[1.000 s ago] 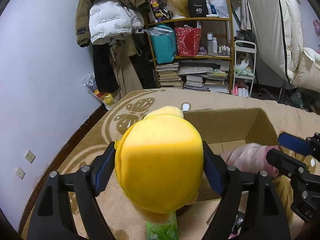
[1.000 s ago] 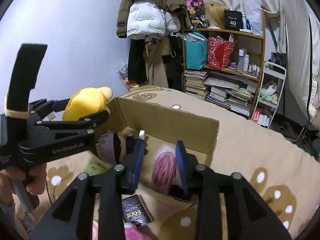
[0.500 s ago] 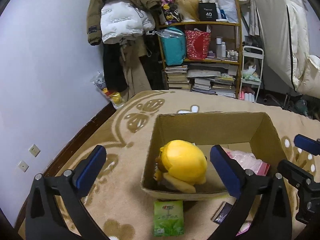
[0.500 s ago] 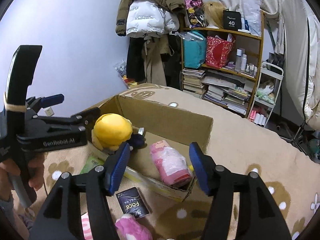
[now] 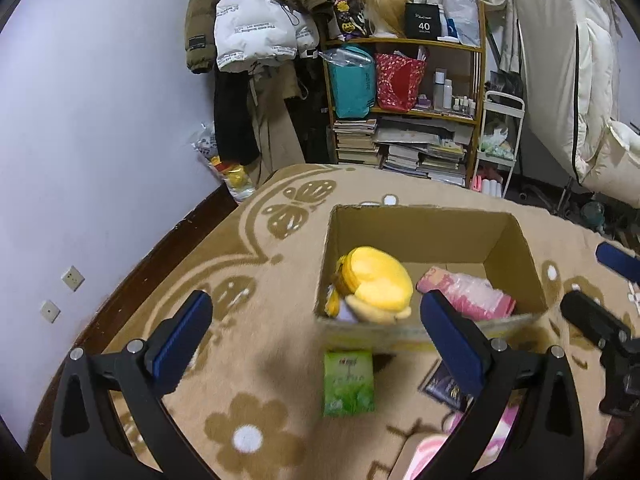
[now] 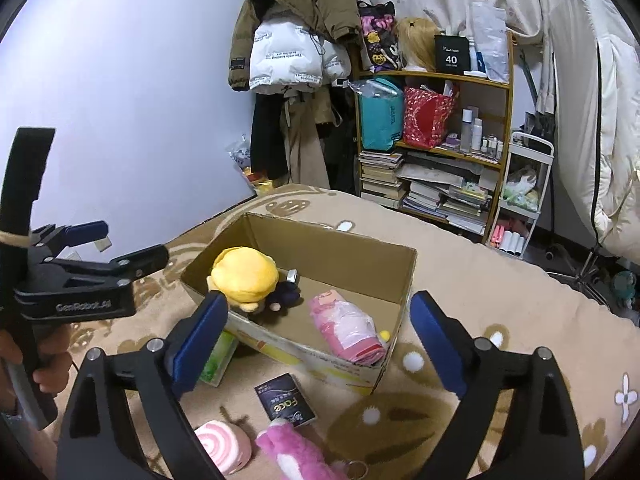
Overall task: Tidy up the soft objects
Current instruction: 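Withdraw both tools from the box toward the pink plush and swirl cushion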
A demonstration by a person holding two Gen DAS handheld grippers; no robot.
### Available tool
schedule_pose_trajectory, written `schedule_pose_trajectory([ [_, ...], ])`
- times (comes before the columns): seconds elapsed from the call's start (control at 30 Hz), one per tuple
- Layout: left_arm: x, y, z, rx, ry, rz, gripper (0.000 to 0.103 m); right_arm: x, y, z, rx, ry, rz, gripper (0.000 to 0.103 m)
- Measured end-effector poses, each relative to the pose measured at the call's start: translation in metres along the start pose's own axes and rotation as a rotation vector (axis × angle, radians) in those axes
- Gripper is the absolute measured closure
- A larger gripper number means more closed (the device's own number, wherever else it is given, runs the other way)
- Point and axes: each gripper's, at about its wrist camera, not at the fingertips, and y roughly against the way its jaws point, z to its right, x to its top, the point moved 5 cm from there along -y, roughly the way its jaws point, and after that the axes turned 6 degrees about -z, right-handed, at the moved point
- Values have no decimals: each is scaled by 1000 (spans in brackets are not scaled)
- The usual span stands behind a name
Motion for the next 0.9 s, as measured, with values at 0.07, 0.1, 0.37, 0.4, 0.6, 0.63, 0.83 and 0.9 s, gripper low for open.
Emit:
schedule_pose_trajectory([
  [0.07, -6, 10, -3, 12, -10, -3, 0, 0, 8, -3, -1, -1, 0, 4],
  [0.1, -10, 17, -4, 17, -17, -3, 0, 1, 11, -4, 0, 1, 0, 3],
  [0.37, -27, 52, -13, 16, -6, 9, 0, -2, 35, -12, -13, -19, 8, 0],
  [0.4, -30, 55, -14, 13, -2, 9, 0, -3, 38, -12, -13, -24, 11, 0],
  [0.6, -47, 66, -11, -15, 0, 7, 0, -15, 46, -13, -19, -48, -2, 0],
  [0.63, -51, 66, -10, -21, 1, 1, 0, -18, 47, -13, -20, -50, -8, 0],
  [0.83, -67, 58, -4, -11, -19, -43, 0, -39, 41, -12, -19, -76, -56, 0],
  [0.9, -71, 56, -3, -17, -14, -54, 0, -46, 37, -12, -17, -86, -72, 0],
])
